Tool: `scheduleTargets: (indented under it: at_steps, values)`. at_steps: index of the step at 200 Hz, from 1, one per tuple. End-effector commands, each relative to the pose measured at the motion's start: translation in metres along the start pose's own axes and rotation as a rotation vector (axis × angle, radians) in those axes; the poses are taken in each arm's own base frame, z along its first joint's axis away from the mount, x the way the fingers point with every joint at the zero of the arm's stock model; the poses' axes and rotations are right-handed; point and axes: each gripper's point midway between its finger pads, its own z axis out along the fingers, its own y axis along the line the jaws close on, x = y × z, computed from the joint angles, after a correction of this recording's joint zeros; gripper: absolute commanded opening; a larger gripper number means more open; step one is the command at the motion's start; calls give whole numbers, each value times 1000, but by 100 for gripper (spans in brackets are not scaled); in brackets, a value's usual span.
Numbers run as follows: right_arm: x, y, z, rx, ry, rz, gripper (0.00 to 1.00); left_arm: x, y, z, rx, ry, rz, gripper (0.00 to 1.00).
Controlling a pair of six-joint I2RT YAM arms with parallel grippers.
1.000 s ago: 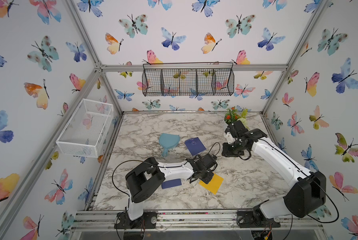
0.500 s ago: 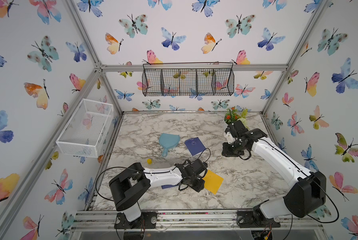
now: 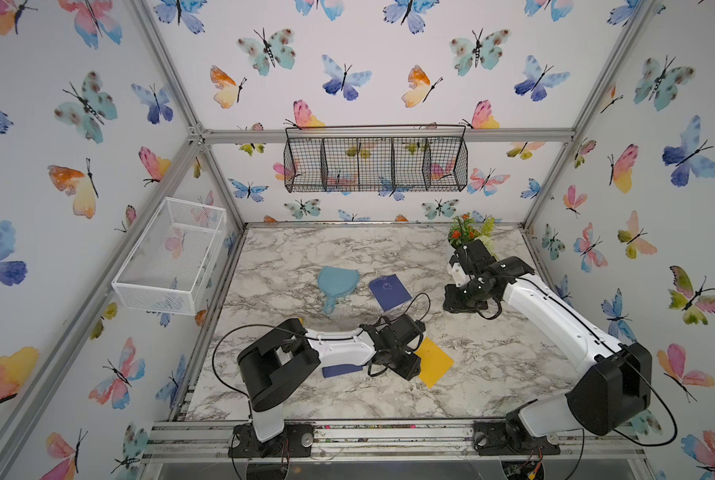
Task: Seal the envelope with a glue stick
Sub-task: Seal the envelope at the center of the board.
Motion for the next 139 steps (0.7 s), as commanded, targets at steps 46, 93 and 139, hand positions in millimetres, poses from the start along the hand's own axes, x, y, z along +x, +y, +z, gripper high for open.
scheduleTargets:
  at_steps: [46,93,139]
  values:
    - [-13,-5,-18,30,-68,6,2,-28,-7,24,28,-30,60,46]
    - [-22,-7,-25,49,-109,11,2,-51,-3,-19,-33,-116,56,47]
    - [-28,-3,-17,32,-117,10,2,-42,25,-84,-145,-167,-45,47]
